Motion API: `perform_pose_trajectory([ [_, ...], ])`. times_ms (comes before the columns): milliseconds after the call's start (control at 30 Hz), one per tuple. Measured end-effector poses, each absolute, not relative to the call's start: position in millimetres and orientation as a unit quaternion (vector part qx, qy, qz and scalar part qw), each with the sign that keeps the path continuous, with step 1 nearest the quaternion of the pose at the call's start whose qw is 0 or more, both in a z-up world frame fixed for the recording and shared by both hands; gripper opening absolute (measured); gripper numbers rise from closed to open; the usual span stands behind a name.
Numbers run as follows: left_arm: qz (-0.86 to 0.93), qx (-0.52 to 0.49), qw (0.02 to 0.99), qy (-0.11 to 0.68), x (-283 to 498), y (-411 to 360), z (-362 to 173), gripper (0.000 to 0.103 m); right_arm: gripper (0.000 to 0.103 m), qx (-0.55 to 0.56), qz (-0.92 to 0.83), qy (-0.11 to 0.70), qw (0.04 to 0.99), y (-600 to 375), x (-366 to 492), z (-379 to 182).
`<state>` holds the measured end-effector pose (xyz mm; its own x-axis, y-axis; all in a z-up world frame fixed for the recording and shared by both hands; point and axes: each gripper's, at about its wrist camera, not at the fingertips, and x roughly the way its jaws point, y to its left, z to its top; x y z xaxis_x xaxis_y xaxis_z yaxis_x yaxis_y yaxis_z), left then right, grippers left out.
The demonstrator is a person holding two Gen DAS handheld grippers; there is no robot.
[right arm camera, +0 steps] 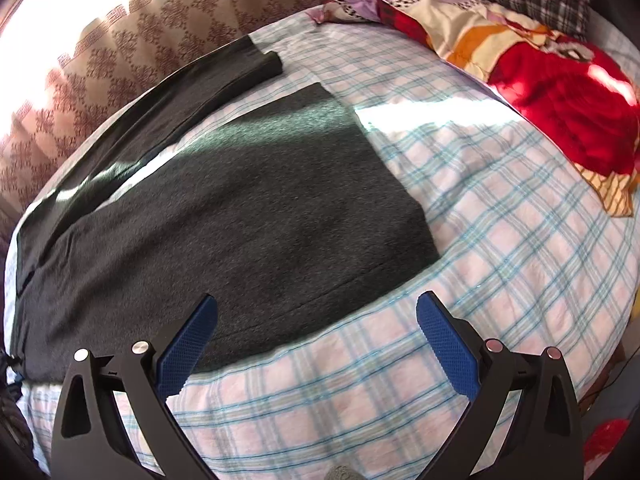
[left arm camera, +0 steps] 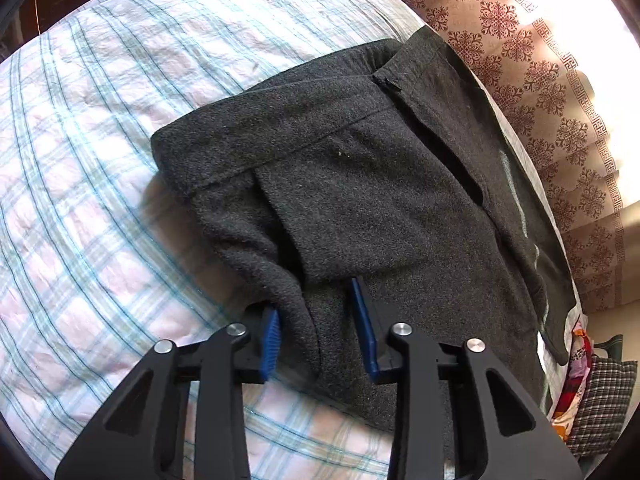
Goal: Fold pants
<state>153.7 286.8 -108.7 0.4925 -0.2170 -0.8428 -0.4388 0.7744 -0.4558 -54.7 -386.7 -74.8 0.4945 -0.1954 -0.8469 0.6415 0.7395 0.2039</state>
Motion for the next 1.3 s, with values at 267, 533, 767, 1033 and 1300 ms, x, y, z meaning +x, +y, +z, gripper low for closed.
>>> perform_pose_trajectory([
  [267, 0.048, -0.338, 0.807, 0.482, 143, 289, -97, 0.016, 0.093, 0.32, -0.26, 0.432, 0.802, -411, -61, -88],
  [533, 0.06, -0.357, 0.779, 0.512, 148, 291, -124, 0.02, 0.08, 0.317, -0.289, 0.427, 0.796, -420, -51, -92],
  [767, 0.052, -0.373, 0.78, 0.5, 146, 295, -125, 0.012, 0.038, 0.289, -0.316, 0.43, 0.795, -431, -37, -98],
  [1033, 0.049, -0.369, 0.801, 0.469, 125, 298, -83, 0.007, 0.019, 0.267, -0.297, 0.406, 0.822, -426, -49, -64],
  [1300, 0.084, -0.315, 0.825, 0.462, 92, 310, -51, 0.0, 0.019, 0.242, -0.291, 0.415, 0.827, -424, -56, -50],
])
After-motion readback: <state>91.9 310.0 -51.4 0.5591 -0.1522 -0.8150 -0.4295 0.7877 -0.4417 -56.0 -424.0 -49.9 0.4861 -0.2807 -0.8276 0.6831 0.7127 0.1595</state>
